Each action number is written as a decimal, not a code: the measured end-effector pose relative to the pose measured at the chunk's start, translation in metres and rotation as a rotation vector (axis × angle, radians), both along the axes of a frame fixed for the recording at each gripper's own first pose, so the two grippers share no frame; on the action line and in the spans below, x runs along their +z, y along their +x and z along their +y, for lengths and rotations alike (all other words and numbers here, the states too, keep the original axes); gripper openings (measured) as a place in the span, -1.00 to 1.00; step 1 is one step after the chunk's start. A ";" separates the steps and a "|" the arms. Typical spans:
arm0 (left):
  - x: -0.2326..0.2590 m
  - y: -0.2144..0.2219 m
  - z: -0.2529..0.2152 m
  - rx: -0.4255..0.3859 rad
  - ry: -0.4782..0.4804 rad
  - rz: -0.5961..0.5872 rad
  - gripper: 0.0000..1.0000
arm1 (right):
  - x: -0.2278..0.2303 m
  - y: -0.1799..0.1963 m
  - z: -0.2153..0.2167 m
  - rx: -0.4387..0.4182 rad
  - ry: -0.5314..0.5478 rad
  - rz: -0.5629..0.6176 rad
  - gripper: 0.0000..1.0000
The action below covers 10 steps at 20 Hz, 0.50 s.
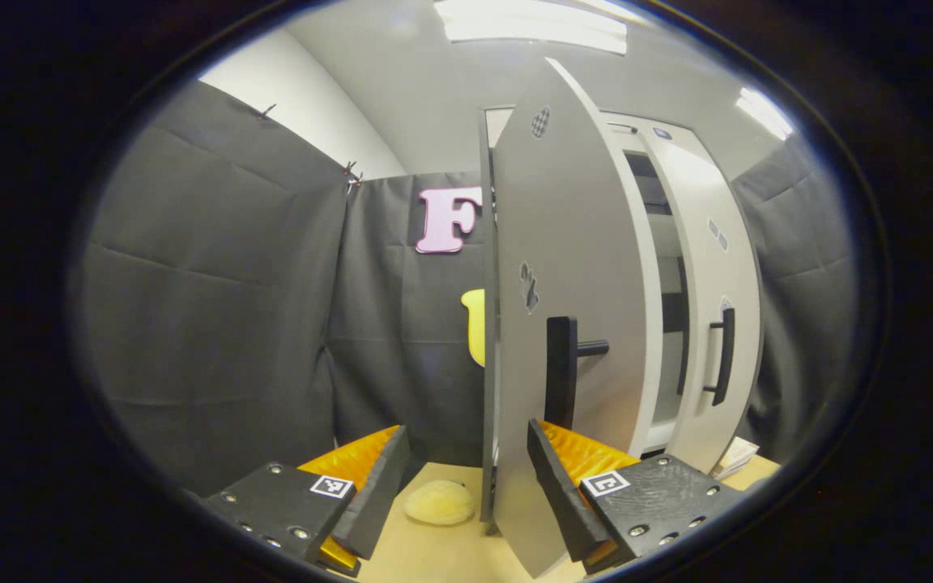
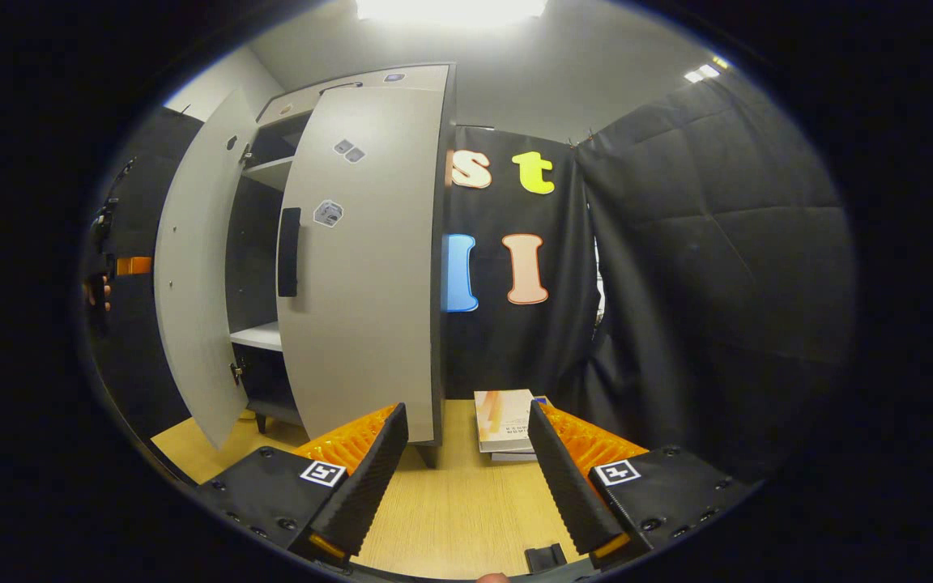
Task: Grasp the bottle in the cabinet with the left hand and place it on the coaster, then close the right door with the right hand and the left door with the left hand.
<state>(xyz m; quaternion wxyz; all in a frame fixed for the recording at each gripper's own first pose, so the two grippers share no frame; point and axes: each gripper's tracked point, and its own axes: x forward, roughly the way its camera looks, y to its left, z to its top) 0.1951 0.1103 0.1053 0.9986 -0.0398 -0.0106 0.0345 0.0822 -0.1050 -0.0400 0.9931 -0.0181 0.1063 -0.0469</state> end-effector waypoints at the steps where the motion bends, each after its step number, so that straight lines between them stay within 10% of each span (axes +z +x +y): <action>1: 0.000 0.001 -0.004 -0.012 -0.007 -0.003 0.73 | 0.000 0.000 0.000 0.001 -0.006 0.001 0.91; 10: -0.005 0.035 -0.088 -0.111 -0.037 -0.008 0.70 | 0.004 -0.013 -0.024 -0.037 -0.019 -0.008 0.92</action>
